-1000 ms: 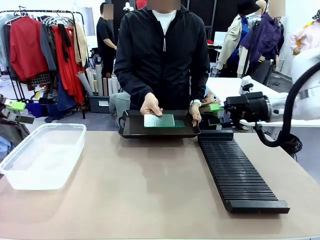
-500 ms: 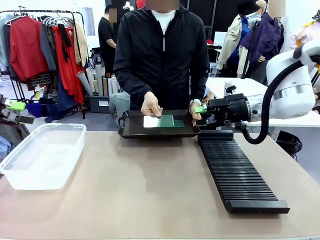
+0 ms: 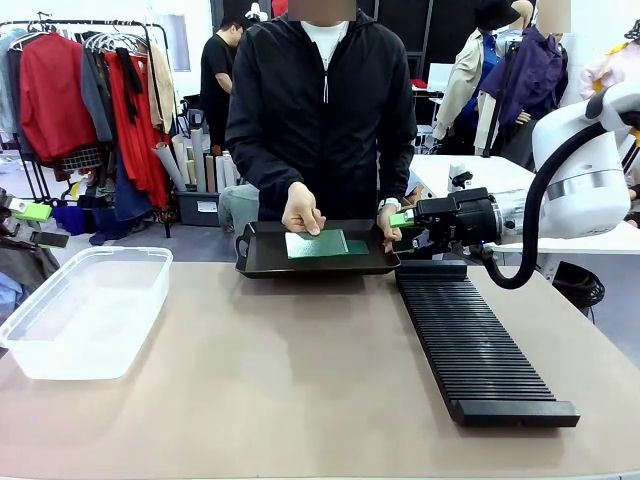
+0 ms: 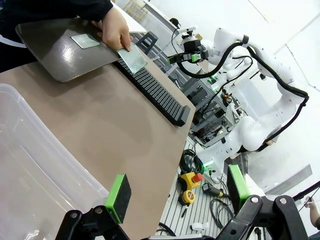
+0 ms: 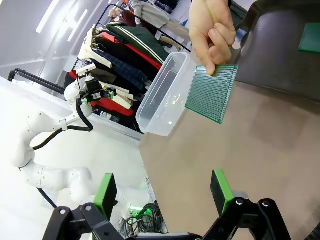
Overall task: Sort PCBs into racks and boxes based on the side picked up.
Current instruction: Pick up the Blank PCB handed by the Human.
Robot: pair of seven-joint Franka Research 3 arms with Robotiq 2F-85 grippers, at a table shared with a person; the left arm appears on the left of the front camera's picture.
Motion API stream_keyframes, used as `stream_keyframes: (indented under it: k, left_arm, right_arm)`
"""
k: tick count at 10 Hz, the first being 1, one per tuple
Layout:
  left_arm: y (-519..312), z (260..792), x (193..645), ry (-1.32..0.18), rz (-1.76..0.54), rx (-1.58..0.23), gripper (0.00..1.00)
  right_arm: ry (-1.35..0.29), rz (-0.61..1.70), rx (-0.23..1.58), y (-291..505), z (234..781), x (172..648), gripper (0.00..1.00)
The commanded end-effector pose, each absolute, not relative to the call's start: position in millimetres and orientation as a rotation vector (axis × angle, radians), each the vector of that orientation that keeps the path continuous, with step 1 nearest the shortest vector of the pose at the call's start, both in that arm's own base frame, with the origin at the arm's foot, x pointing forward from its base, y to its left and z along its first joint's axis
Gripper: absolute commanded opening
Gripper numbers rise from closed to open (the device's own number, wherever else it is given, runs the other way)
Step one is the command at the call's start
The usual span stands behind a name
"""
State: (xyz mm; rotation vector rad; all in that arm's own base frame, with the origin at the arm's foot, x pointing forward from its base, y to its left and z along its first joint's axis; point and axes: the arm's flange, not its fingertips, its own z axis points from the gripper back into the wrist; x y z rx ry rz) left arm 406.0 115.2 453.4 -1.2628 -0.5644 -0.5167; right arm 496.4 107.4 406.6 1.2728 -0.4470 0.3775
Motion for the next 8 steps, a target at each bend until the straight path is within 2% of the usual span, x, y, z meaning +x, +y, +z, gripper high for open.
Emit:
stream_keyframes:
  k: [1,3,8]
  left_arm:
    - [115.6,454.6,405.7,-0.568,-0.519,-1.264,1.00]
    - [115.6,454.6,405.7,-0.568,-0.519,-1.264,1.00]
    - [115.6,454.6,405.7,-0.568,-0.519,-1.264,1.00]
  right_arm:
    - [-0.445,0.383,1.279,106.9,410.4,494.1,1.00]
    - [-0.447,0.378,1.273,107.4,406.6,496.4,1.00]
    - [-0.454,0.395,1.380,117.7,378.1,543.9,1.00]
